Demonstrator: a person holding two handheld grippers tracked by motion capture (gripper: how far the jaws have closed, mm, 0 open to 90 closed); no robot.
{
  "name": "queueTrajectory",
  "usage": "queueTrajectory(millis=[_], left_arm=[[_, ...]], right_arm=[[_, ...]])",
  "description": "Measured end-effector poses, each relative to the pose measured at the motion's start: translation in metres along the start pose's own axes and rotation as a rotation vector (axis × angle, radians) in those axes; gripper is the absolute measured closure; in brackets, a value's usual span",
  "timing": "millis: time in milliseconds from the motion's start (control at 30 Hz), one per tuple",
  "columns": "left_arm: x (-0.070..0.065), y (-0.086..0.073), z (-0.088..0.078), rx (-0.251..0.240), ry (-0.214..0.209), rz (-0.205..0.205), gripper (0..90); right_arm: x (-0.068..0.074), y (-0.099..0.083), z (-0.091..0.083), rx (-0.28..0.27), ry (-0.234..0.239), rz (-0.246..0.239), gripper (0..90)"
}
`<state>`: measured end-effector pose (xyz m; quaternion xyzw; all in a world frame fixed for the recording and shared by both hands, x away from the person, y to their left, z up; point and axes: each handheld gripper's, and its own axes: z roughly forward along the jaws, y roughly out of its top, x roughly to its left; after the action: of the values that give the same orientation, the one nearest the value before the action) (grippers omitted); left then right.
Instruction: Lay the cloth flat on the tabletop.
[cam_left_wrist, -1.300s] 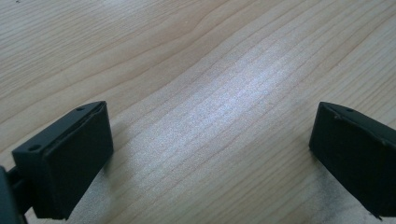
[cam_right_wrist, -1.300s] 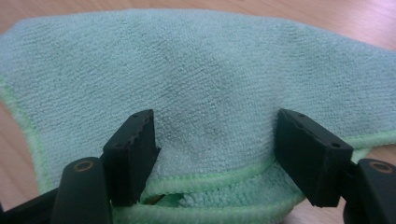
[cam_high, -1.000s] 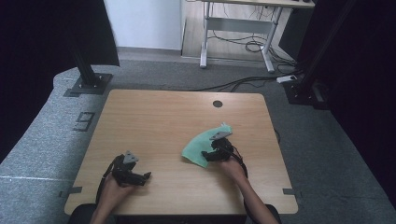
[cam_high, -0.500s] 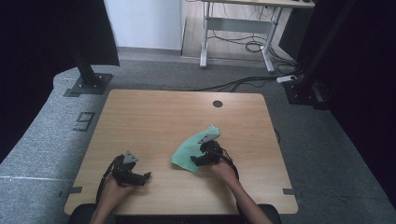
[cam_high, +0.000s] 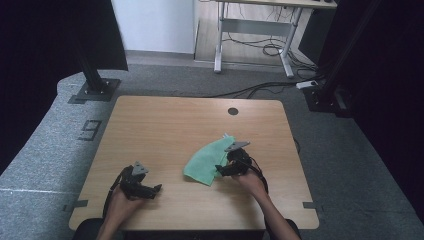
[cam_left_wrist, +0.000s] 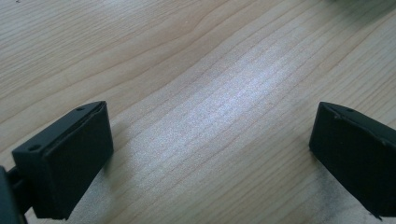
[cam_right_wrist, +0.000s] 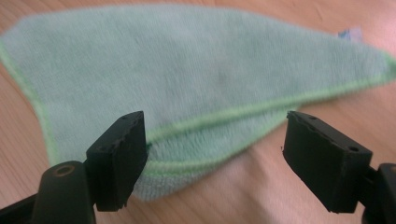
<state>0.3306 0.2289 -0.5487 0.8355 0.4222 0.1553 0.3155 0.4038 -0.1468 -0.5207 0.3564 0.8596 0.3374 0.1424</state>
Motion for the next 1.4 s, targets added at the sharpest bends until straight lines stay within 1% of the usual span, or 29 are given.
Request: queueTrajectory(millis=[100, 233, 267, 300, 367, 433, 500, 567, 700, 767, 833, 867, 933, 967, 1033, 1133, 1233, 1333, 1367, 1400], left_arm=[[-0.001, 0.000, 0.000, 0.001, 0.005, -0.006, 0.0], [-0.004, 0.002, 0.001, 0.004, 0.007, -0.010, 0.0], [-0.004, 0.002, 0.001, 0.004, 0.007, -0.010, 0.9], [-0.006, 0.005, 0.001, 0.009, 0.002, -0.006, 3.4], [-0.009, 0.009, 0.001, 0.021, -0.008, 0.001, 6.3], [-0.014, 0.015, 0.002, 0.020, -0.026, 0.012, 6.9], [-0.020, 0.022, 0.001, 0.005, -0.043, 0.035, 9.3], [-0.027, 0.031, -0.001, -0.021, -0.078, 0.051, 13.6], [-0.041, 0.054, -0.001, -0.070, -0.150, 0.064, 16.0], [-0.051, 0.068, 0.001, -0.080, -0.166, 0.095, 17.6], [-0.062, 0.082, 0.005, -0.085, -0.187, 0.140, 19.5], [-0.066, 0.087, 0.006, -0.089, -0.195, 0.154, 21.1], [-0.077, 0.098, 0.011, -0.093, -0.228, 0.184, 23.9], [-0.081, 0.102, 0.013, -0.093, -0.241, 0.200, 25.7], [-0.089, 0.109, 0.021, -0.089, -0.264, 0.208, 26.1], [-0.100, 0.114, 0.034, -0.080, -0.279, 0.223, 29.2], [-0.109, 0.114, 0.046, -0.055, -0.297, 0.239, 33.9], [-0.118, 0.109, 0.057, -0.023, -0.317, 0.255, 38.7], [-0.118, 0.109, 0.057, -0.023, -0.317, 0.255, 39.6], [-0.123, 0.106, 0.064, 0.009, -0.306, 0.279, 40.8]], right_arm=[[-0.003, -0.011, 0.000, 0.007, -0.016, 0.004, 21.8], [-0.005, -0.020, 0.003, 0.018, -0.033, 0.008, 21.9], [-0.005, -0.020, 0.003, 0.018, -0.033, 0.008, 21.9], [-0.006, -0.025, 0.007, 0.022, -0.039, 0.005, 21.3], [-0.007, -0.027, 0.007, 0.008, -0.028, 0.027, 21.2], [-0.009, -0.030, 0.007, -0.007, -0.018, 0.038, 20.8], [-0.010, -0.032, 0.007, -0.026, -0.017, 0.043, 19.2], [-0.010, -0.034, 0.007, -0.036, -0.019, 0.049, 18.8], [-0.010, -0.037, 0.007, -0.057, -0.020, 0.049, 18.5], [-0.010, -0.038, 0.007, -0.067, -0.022, 0.049, 18.5], [-0.010, -0.039, 0.007, -0.071, -0.020, 0.050, 18.5], [-0.010, -0.039, 0.007, -0.072, -0.019, 0.048, 18.5], [-0.010, -0.040, 0.007, -0.078, -0.017, 0.046, 18.5], [-0.010, -0.040, 0.007, -0.081, -0.018, 0.044, 18.5], [-0.010, -0.040, 0.007, -0.085, -0.019, 0.044, 18.4], [-0.010, -0.041, 0.007, -0.090, -0.018, 0.045, 18.5], [-0.010, -0.041, 0.007, -0.094, -0.020, 0.047, 18.5], [-0.010, -0.042, 0.007, -0.095, -0.020, 0.048, 18.5], [-0.010, -0.042, 0.007, -0.095, -0.020, 0.048, 18.5], [-0.010, -0.042, 0.007, -0.096, -0.020, 0.049, 18.4]])
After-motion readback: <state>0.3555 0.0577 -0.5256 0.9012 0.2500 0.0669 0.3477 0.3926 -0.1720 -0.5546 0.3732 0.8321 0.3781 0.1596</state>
